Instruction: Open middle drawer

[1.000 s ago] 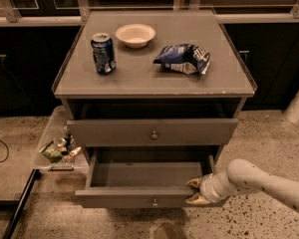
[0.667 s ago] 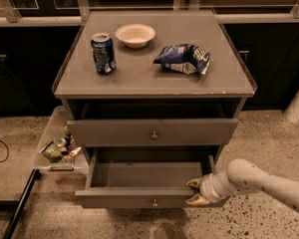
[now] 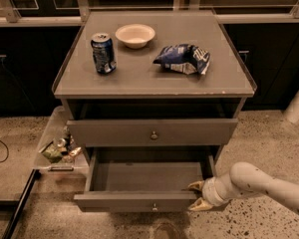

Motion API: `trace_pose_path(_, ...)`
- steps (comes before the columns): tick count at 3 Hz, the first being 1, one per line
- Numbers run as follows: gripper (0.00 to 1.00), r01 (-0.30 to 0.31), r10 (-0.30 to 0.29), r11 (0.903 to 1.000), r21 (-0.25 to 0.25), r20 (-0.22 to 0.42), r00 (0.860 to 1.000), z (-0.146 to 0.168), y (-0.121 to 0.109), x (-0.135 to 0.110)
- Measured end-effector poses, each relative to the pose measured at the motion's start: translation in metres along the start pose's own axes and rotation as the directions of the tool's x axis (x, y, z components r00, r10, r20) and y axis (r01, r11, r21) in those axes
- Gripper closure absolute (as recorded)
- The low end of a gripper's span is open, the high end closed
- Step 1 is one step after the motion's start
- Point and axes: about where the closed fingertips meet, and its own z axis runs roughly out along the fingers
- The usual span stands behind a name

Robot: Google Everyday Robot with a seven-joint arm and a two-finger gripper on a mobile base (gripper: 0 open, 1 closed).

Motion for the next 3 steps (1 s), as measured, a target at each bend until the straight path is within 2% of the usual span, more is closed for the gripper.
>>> trace_pose_path(1,0.85,-0.017,0.017,0.9998,0.009,0.039,0.999,-0.0027,0.0206,0.0122)
trace_pose_path(2,1.0,-0.017,0.017,0.9998,0.009,0.039,0.999,-0.0056,0.0208,0.0069)
trace_pose_path(3,1.0,-0.018,0.017,0.9998,0.009,0.039,0.999,-0.0058,0.021,0.0069)
